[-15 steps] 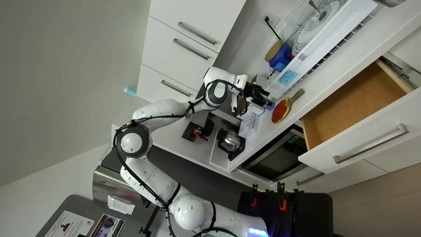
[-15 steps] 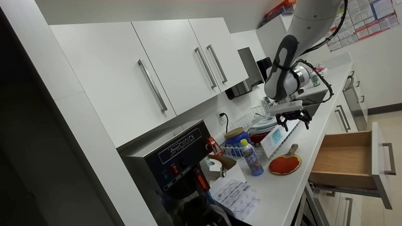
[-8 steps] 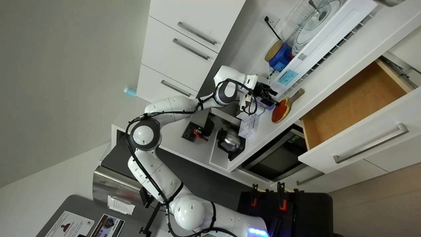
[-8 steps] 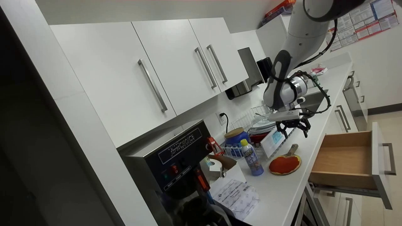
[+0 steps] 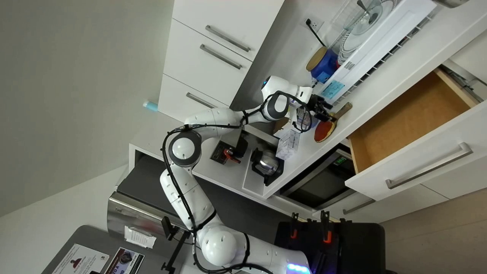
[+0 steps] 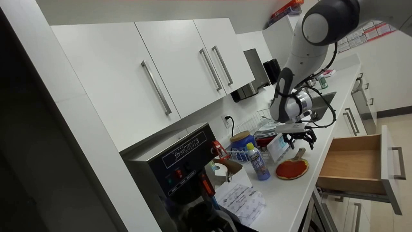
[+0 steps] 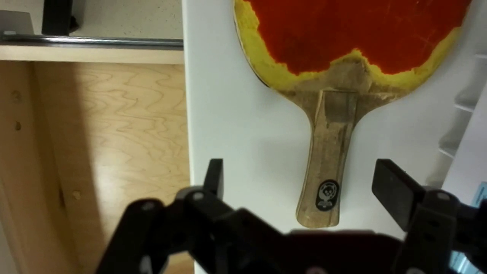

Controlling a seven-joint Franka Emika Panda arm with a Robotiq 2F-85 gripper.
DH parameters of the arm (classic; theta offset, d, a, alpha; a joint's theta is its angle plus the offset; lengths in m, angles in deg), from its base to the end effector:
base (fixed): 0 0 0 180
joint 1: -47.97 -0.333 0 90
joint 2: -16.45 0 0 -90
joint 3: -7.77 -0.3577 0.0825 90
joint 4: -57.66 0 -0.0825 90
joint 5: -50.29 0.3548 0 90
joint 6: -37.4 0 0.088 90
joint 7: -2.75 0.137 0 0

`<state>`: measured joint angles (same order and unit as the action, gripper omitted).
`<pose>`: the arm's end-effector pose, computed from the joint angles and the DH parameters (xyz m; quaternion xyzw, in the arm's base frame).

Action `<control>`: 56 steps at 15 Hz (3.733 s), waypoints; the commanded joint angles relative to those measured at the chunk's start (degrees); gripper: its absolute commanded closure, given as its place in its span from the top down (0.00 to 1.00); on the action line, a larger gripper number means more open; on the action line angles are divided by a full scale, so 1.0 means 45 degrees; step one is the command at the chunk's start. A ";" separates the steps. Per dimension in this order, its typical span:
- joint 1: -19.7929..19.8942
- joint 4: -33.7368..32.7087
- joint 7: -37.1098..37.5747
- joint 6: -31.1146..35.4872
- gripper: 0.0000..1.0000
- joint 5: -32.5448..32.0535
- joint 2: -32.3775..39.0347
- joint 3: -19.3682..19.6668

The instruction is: Put the paddle inside the open drawer then close the drawer

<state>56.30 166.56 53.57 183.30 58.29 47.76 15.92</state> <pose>0.6239 -0.1764 0.2514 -0.8063 0.5890 -0.0496 0.0214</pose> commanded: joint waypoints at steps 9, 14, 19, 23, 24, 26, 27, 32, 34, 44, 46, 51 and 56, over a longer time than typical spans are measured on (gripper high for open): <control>-0.0716 -0.2007 0.0064 -0.0339 1.00 0.0112 0.1876 0.0446; -0.0917 -0.2396 0.0175 -0.0438 0.66 0.0070 0.2358 0.0687; -0.0969 -0.2573 0.0195 -0.0585 0.28 0.0061 0.2396 0.0802; -0.1047 -0.2561 0.0253 -0.0831 0.07 0.0010 0.2237 0.0852; -0.0990 -0.2416 0.0110 -0.0930 0.07 0.0060 0.2025 0.0792; -0.0772 -0.2202 -0.0180 -0.1232 0.07 0.0187 0.1637 0.0690; -0.0566 -0.2162 -0.0433 -0.1498 0.07 0.0333 0.1484 0.0545; 0.0059 -0.2277 -0.1205 -0.3263 0.07 0.0754 0.0849 0.0496; 0.0101 -0.2357 -0.1195 -0.3738 0.07 0.0735 0.0688 0.0685; 0.0557 -0.1581 -0.1545 -0.3200 0.07 0.0140 0.0267 0.1722; 0.0852 -0.1528 -0.2013 -0.3085 0.07 0.0208 0.0341 0.1808; 0.1376 -0.1215 -0.3176 -0.3030 0.07 0.0030 0.0480 0.2118; 0.1410 -0.0682 -0.3268 -0.1721 0.07 -0.0383 0.0963 0.2697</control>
<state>62.93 161.16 38.93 170.53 57.46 51.78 26.86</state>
